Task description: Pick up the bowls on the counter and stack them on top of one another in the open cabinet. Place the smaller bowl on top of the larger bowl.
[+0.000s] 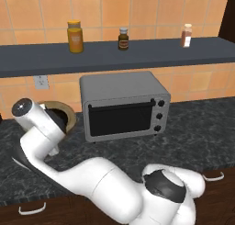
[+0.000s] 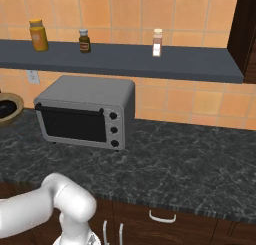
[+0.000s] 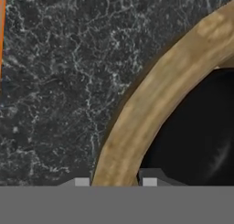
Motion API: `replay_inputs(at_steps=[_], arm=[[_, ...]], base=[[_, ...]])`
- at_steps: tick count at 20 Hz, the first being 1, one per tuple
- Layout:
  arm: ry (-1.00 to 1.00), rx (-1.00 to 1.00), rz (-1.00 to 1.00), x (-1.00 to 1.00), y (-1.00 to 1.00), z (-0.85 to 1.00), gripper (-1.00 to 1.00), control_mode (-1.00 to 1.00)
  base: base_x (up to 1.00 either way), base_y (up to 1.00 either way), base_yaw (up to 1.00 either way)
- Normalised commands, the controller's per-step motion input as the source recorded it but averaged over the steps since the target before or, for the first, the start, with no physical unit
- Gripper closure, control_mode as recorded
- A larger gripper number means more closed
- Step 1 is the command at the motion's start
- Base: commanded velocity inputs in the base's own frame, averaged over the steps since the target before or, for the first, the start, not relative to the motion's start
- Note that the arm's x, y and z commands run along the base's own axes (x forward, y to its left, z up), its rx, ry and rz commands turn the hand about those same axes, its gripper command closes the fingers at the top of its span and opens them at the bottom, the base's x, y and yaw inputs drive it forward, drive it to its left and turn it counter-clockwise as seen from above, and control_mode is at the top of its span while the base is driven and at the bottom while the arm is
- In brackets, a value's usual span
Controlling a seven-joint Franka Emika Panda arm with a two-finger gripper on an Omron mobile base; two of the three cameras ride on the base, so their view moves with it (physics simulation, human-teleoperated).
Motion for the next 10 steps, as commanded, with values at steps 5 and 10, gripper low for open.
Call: replay_inputs(at_steps=[5, 10], arm=[[-0.15, 0.04, -0.05, -0.71, -0.39, 0.54, 1.00, -1.00], [-0.21, 0.06, 0.00, -0.52, -0.11, 0.58, 1.00, -1.00]], base=[[0.00, 0.00, 0.00], [0.00, 0.00, 0.00]])
